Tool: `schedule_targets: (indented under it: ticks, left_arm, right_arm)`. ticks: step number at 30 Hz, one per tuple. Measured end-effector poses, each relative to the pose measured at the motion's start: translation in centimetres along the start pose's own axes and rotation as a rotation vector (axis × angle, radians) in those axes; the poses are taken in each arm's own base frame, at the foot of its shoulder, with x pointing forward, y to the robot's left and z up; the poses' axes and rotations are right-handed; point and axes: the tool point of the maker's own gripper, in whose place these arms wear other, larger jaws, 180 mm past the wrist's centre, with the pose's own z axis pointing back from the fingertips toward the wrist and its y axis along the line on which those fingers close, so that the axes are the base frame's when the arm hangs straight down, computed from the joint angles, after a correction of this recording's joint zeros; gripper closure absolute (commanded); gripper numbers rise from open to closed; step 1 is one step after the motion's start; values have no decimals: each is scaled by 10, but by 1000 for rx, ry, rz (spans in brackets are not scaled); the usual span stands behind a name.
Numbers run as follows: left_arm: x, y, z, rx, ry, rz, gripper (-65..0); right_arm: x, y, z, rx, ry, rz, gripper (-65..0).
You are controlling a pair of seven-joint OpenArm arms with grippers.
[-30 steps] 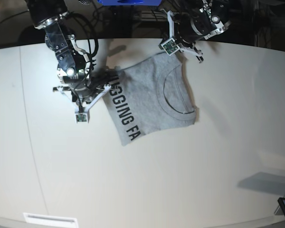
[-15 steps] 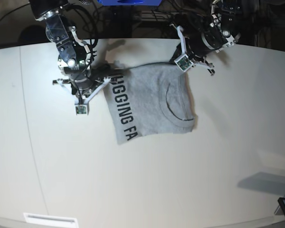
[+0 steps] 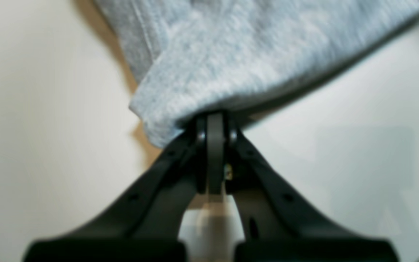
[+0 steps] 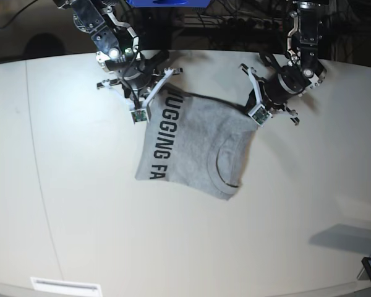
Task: Fold the T-shirt properly
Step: 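Rotate the folded shirt with both grippers, swinging the left gripper's edge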
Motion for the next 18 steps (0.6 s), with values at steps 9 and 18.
schedule_targets:
  ticks: [9, 18]
  left_arm:
    - [14, 47, -20, 57, -5, 10, 0]
    - [32, 99, -41, 117, 26, 20, 0]
  right_arm:
    - [-15, 44, 6, 106, 33, 69, -1]
    - [4, -19, 4, -46, -10, -41, -1]
